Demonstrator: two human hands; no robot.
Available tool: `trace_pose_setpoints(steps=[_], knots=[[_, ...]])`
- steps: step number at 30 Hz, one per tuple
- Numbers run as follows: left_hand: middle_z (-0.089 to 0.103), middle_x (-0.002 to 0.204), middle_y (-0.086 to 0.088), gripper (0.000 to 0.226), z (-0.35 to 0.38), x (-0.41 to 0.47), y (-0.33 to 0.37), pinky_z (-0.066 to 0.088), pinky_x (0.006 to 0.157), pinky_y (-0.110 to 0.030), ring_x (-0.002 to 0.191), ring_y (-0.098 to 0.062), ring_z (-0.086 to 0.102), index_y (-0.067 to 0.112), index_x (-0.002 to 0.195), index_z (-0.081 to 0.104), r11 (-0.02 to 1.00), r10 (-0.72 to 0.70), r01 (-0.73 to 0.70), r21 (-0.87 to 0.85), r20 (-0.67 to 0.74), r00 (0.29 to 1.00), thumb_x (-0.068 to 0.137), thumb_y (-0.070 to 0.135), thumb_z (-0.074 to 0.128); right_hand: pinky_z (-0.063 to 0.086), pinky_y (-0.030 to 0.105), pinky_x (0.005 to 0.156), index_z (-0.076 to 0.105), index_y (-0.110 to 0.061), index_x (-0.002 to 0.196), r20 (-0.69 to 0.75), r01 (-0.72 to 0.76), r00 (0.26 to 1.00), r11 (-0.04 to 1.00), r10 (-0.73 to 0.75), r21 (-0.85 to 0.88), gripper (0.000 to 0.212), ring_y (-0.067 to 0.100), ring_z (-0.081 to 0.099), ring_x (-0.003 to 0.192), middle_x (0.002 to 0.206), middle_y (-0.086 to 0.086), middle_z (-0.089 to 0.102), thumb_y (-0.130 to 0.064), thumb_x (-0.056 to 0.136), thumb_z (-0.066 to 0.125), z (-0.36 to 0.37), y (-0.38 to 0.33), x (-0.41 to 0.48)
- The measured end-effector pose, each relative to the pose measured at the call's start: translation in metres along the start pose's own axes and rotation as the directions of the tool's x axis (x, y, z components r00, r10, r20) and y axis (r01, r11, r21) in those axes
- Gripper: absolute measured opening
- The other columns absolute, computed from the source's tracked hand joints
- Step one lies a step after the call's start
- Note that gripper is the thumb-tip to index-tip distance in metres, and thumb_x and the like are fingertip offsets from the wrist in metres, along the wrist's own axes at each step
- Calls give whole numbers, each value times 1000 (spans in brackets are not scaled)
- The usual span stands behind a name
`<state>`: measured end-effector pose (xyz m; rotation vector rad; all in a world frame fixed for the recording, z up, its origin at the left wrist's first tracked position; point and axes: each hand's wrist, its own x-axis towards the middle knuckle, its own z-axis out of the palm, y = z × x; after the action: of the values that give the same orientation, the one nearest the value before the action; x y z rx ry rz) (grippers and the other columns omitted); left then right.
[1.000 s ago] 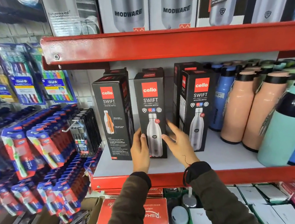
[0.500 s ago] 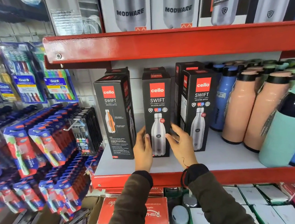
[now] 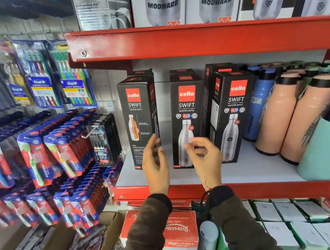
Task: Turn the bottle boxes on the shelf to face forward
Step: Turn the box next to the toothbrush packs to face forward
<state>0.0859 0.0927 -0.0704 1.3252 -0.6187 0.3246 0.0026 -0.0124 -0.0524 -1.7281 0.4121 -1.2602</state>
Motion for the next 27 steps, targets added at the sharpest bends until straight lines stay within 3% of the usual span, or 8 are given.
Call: trace_pose_setpoints(steps=[4, 8, 11, 13, 17, 21, 25, 27], knots=[[55, 138, -2, 45, -26, 21, 0, 39, 111, -33, 130, -22, 52, 11, 146, 48, 981, 140, -120, 153, -125, 982, 101, 3, 50, 49, 7, 77, 69, -15, 121, 110, -2, 994, 999, -2, 35, 29, 2, 70, 96, 112, -5, 73, -16, 92, 70, 35, -11, -10], [39, 158, -7, 51, -46, 43, -3, 24, 124, -40, 149, -20, 33, 13, 154, 36, 984, -54, 78, 161, -146, 988, 104, 13, 46, 42, 2, 89, 54, -12, 139, 237, -61, 969, 998, 64, -21, 41, 10, 61, 119, 135, 2, 62, -14, 99, 58, 64, -12, -16], [36, 162, -1, 49, -55, 52, -4, 20, 126, -33, 152, -14, 30, 17, 155, 35, 957, -282, 284, 61, -36, 959, 108, 31, 36, 40, 24, 110, 42, -12, 148, 319, -75, 941, 988, 114, -132, 48, 17, 51, 134, 145, 9, 54, -17, 101, 52, 80, -11, -16], [43, 159, 0, 50, -57, 54, -3, 23, 121, -25, 148, -11, 36, 18, 153, 40, 928, -372, 372, 15, 20, 928, 109, 38, 30, 37, 36, 115, 38, -14, 150, 358, -83, 922, 980, 145, -183, 50, 20, 47, 137, 147, 10, 51, -19, 102, 51, 89, -10, -17], [62, 141, -8, 51, -60, 52, 2, 39, 119, -39, 134, -18, 56, 13, 142, 57, 905, -394, 392, -163, 24, 919, 110, 36, 25, 44, 32, 107, 35, -19, 149, 373, -57, 918, 975, 135, -213, 60, 17, 54, 128, 141, 5, 55, -21, 95, 61, 97, -6, -19], [73, 119, 1, 50, -67, 40, 5, 54, 102, -31, 119, -15, 68, 14, 128, 69, 902, -381, 355, -245, -67, 922, 108, 39, 30, 43, 10, 96, 40, -25, 141, 351, -56, 931, 989, 101, -136, 73, -5, 55, 118, 127, -10, 61, -32, 80, 80, 100, -6, -25], [77, 102, 12, 53, -73, 33, 5, 60, 87, -22, 106, -9, 74, 13, 117, 76, 903, -381, 340, -264, -120, 917, 107, 43, 33, 53, 21, 88, 47, -26, 130, 266, -62, 958, 985, 104, -162, 80, 6, 65, 105, 115, -8, 69, -47, 64, 88, 105, -11, -25], [78, 103, 11, 54, -75, 30, 4, 61, 86, -24, 103, -9, 75, 14, 114, 77, 914, -365, 328, -237, -134, 921, 107, 45, 34, 46, 5, 80, 48, -28, 125, 200, -61, 975, 981, 98, -184, 82, -5, 62, 97, 108, -17, 66, -56, 59, 87, 107, -15, -25]])
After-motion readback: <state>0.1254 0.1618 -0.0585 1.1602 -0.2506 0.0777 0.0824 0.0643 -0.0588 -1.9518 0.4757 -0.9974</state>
